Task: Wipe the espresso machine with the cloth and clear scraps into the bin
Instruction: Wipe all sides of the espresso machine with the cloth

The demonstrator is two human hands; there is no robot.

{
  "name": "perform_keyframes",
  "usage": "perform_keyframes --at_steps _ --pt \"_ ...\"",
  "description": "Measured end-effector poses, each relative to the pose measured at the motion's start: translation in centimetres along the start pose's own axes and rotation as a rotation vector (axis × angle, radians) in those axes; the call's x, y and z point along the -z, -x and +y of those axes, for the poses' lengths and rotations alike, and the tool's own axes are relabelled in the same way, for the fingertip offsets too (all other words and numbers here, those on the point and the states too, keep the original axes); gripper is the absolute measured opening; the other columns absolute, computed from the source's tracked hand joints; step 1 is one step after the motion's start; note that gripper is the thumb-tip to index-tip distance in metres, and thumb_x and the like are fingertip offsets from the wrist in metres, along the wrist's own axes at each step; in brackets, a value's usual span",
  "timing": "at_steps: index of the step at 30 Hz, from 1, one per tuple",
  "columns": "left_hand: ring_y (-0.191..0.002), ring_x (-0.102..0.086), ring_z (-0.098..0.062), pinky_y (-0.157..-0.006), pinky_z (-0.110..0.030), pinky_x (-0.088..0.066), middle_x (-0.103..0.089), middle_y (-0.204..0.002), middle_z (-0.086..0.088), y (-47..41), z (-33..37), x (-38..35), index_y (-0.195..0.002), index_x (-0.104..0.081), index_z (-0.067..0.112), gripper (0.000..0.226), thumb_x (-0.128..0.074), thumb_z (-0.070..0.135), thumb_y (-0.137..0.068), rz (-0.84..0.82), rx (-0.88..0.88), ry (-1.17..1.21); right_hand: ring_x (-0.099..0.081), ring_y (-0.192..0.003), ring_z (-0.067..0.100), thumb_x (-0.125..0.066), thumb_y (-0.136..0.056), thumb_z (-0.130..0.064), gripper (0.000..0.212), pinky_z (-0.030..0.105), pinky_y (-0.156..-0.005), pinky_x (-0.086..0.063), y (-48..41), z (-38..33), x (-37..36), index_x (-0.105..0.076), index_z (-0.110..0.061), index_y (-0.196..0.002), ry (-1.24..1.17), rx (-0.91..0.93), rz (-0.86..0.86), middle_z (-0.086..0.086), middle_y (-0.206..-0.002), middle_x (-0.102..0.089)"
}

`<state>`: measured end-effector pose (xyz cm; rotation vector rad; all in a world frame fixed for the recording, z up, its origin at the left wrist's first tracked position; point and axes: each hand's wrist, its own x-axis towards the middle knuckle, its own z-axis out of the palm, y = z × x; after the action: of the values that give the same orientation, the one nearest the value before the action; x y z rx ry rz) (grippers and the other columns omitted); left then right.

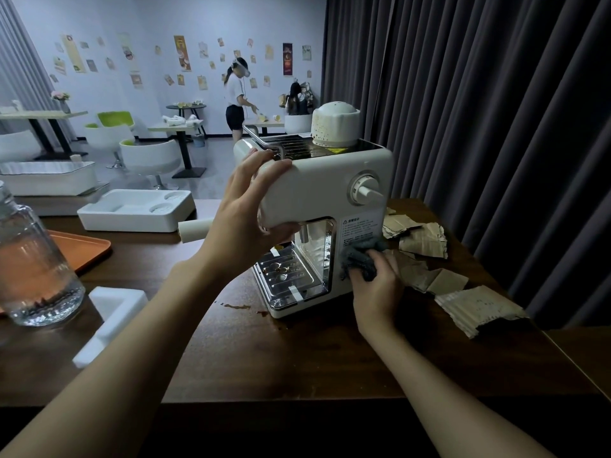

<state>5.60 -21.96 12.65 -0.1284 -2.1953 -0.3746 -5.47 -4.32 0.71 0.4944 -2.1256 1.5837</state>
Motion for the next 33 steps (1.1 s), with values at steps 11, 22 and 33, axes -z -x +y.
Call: perform_keyframes --at_steps 11,22,33 --pt "-0.143 -0.029 -0.031 -0.112 -0.054 -0.036 -0.034 -0.150 -0.011 0.1 0.2 0.0 -0.143 -0.043 0.014 0.082 -0.086 0.023 -0.073 -0.008 0.013 -0.004 -0.054 -0.115 0.025 -0.075 -0.079 -0.003 0.040 0.027 -0.094 -0.045 0.9 1.2 -0.1 -0.064 -0.004 -0.118 0.089 -0.048 -0.138 0.011 -0.122 -0.057" --pt "-0.143 -0.028 -0.029 -0.114 -0.052 -0.035 -0.034 -0.150 -0.012 0.1 0.1 -0.1 -0.143 -0.045 0.012 0.082 -0.086 0.023 -0.073 -0.009 0.021 -0.008 -0.054 -0.117 0.028 -0.075 -0.080 -0.005 0.040 0.038 -0.098 -0.049 0.8 1.5 0.5 -0.064 -0.005 -0.119 0.099 -0.074 -0.218 0.012 -0.124 -0.056" --pt "-0.143 -0.029 -0.028 -0.115 -0.049 -0.034 -0.034 -0.150 -0.012 0.0 0.1 0.0 -0.143 -0.044 0.011 0.081 -0.085 0.024 -0.074 0.001 0.012 -0.010 -0.054 -0.117 0.023 -0.075 -0.082 -0.010 0.052 0.023 -0.085 -0.045 -1.8 -0.8 1.7 -0.053 -0.016 -0.128 -0.030 -0.049 -0.142 0.009 -0.126 -0.056"
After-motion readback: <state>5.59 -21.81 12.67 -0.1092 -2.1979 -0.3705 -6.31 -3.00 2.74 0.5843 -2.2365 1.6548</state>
